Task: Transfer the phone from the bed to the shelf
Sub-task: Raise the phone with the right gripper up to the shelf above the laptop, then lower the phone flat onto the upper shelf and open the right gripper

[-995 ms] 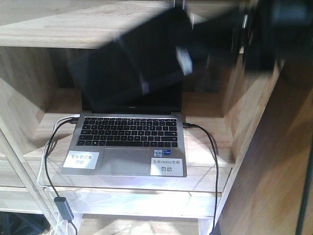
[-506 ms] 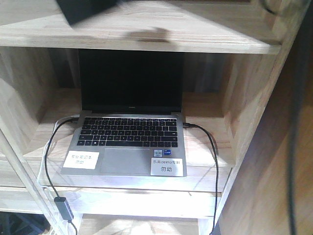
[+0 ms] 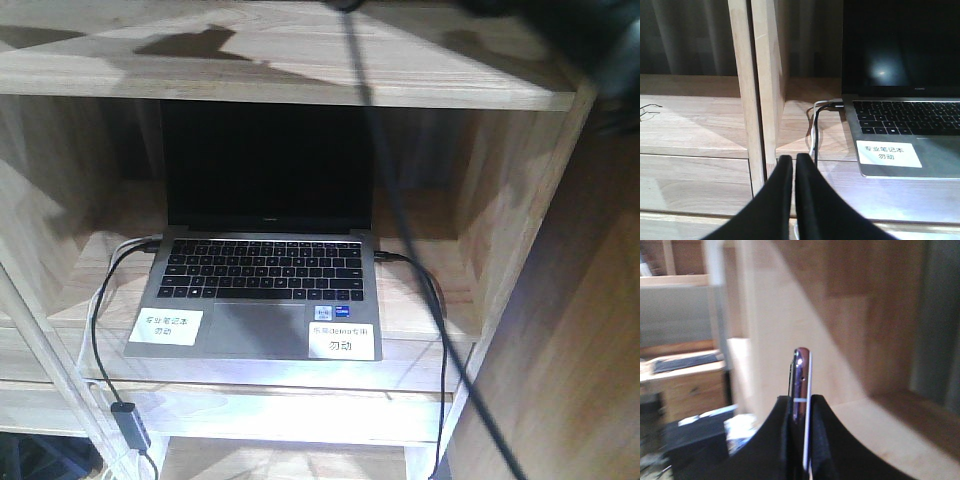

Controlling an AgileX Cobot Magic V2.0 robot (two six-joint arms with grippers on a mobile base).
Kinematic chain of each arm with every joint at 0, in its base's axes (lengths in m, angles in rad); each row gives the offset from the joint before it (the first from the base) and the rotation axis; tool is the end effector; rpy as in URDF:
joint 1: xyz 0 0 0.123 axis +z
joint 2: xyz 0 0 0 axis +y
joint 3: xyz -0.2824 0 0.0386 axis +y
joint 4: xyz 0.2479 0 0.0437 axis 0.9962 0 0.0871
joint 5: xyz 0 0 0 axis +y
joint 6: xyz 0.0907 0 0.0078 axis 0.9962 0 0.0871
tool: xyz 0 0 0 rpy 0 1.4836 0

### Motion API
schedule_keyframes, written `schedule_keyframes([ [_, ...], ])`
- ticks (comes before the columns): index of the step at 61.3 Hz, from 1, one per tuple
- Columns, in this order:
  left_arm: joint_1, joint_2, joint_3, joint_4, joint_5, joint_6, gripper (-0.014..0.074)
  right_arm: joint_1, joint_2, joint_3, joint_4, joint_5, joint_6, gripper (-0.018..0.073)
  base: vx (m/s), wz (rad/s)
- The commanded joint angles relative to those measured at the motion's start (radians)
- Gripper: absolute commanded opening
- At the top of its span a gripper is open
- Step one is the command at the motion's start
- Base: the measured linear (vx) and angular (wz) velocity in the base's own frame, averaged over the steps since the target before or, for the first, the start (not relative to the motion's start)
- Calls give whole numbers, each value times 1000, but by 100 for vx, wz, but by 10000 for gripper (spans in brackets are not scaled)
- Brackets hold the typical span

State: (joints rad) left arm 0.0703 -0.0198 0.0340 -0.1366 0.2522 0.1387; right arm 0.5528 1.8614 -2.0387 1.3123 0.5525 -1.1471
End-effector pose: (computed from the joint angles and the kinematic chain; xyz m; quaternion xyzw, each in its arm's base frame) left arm 0.0550 0.0008 0.1800 -0.0136 0.7667 0.0116 0.6418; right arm 0.3435 0.2663 0.4777 -0.3288 0.5877 0.4036 0.6194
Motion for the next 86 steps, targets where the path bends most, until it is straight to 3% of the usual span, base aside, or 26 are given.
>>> schedule_keyframes([
  [1,-5,-7,3,-9,-69,-4,1,10,-4,-64,55,-97,-34,-1,0,0],
  [18,-5,-7,3,-9,-69,-4,1,9,107,-83,55,-211,-75,-1,0,0],
  [57,-5,-7,3,-9,-69,-4,1,9,151,-83,55,-222,-114,32,0,0],
  [67,-5,-7,3,-9,-69,-4,1,9,151,-83,55,-222,-114,135,0,0],
  [86,-5,-7,3,-9,-69,-4,1,9,151,-83,55,-253,-114,493,0,0],
])
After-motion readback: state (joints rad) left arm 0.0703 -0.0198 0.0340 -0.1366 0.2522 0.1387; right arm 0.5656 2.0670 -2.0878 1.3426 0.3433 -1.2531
